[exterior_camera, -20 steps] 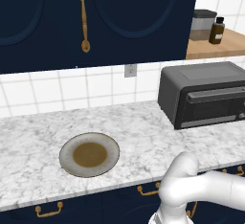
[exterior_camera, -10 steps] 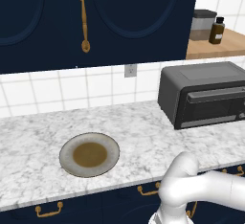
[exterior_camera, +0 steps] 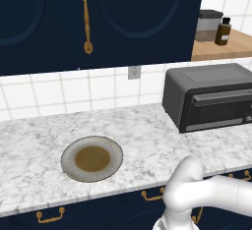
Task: Pick up the kebab skewer and baguette bread, and place them inside the toaster oven. Close the toaster oven door and start by setting the timer.
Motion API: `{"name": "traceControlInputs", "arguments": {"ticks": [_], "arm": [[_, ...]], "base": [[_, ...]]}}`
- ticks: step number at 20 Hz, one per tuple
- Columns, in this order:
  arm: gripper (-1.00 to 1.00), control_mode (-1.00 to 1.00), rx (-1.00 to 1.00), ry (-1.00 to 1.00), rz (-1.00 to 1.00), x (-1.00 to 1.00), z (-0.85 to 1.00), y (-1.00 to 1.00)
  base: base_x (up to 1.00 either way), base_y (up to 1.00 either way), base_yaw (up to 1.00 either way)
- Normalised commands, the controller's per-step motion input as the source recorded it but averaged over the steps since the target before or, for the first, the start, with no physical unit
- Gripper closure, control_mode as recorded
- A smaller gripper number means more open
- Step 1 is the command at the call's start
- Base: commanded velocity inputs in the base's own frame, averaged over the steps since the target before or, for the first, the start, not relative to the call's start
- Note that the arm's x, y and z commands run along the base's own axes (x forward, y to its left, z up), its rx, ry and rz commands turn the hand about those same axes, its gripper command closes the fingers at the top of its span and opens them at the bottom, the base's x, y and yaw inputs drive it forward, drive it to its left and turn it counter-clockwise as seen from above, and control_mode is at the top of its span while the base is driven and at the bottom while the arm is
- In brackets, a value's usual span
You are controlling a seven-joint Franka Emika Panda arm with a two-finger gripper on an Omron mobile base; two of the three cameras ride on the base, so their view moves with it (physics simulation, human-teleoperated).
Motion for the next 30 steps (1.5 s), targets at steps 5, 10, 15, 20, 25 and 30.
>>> {"name": "traceControlInputs", "arguments": {"ticks": [5, 10, 15, 20, 25, 30], "arm": [[1.00, -1.00, 0.00, 0.00, 0.00, 0.00, 0.00, 0.00], [1.00, -1.00, 0.00, 0.00, 0.00, 0.00, 0.00, 0.00], [1.00, -1.00, 0.13, 0.00, -0.02, 0.00, 0.00, -0.05], [1.00, -1.00, 0.16, 0.00, -0.03, 0.00, 0.00, -0.06], [1.00, -1.00, 0.14, -0.01, -0.03, 0.00, 0.00, -0.04], [1.00, -1.00, 0.17, -0.07, 0.00, -0.01, 0.00, -0.18]], "base": [[0.00, 0.00, 0.00], [0.00, 0.00, 0.00], [0.00, 0.00, 0.00], [0.00, 0.00, 0.00], [0.00, 0.00, 0.00], [0.00, 0.00, 0.00]]}}
